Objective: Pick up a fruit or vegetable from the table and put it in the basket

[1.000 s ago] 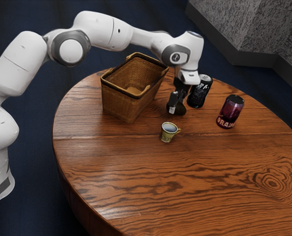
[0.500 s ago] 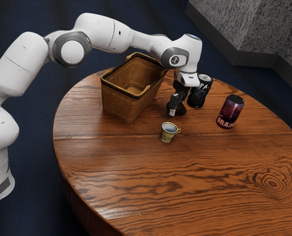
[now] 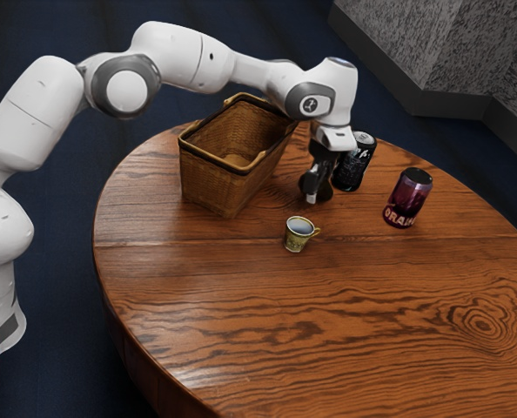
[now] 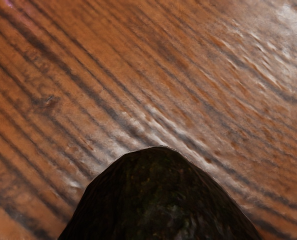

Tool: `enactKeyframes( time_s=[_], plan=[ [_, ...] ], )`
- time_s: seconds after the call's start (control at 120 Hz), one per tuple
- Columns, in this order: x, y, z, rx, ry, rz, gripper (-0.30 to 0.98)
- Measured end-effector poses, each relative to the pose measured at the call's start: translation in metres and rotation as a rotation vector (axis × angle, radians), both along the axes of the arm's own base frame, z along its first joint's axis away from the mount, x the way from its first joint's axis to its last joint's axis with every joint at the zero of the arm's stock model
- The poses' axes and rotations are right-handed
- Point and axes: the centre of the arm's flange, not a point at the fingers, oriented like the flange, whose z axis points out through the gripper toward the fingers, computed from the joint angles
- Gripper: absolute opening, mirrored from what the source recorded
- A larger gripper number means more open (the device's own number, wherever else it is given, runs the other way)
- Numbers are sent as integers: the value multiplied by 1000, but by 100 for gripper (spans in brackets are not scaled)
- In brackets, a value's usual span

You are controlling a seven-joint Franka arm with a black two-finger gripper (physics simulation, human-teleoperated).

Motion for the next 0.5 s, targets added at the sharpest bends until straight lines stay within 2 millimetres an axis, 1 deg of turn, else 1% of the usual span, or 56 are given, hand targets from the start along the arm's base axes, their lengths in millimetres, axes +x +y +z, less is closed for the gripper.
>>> enactKeyframes(
  time_s=[0.05,0.1,0.15,0.167,0.225,0.275,0.3,0.325,0.358,0.408,0.433,0.458,0.5],
  plan=[
    [-4,-9,13,18,-9,-4,25],
    [-15,-23,33,49,-13,-11,25],
    [-33,-44,63,100,-22,-19,25],
    [-39,-51,74,117,-29,-22,26],
    [-64,-86,123,178,-68,-33,26],
    [-87,-119,169,226,-115,-45,26],
    [-99,-131,187,251,-130,-43,26],
    [-116,-139,200,281,-133,-29,26],
    [-135,-144,210,308,-128,-6,26],
    [-160,-148,217,331,-111,30,24],
    [-170,-147,219,334,-102,52,23],
    [-178,-135,219,332,-87,89,23],
    [-190,-99,215,323,-54,175,23]
  ],
)
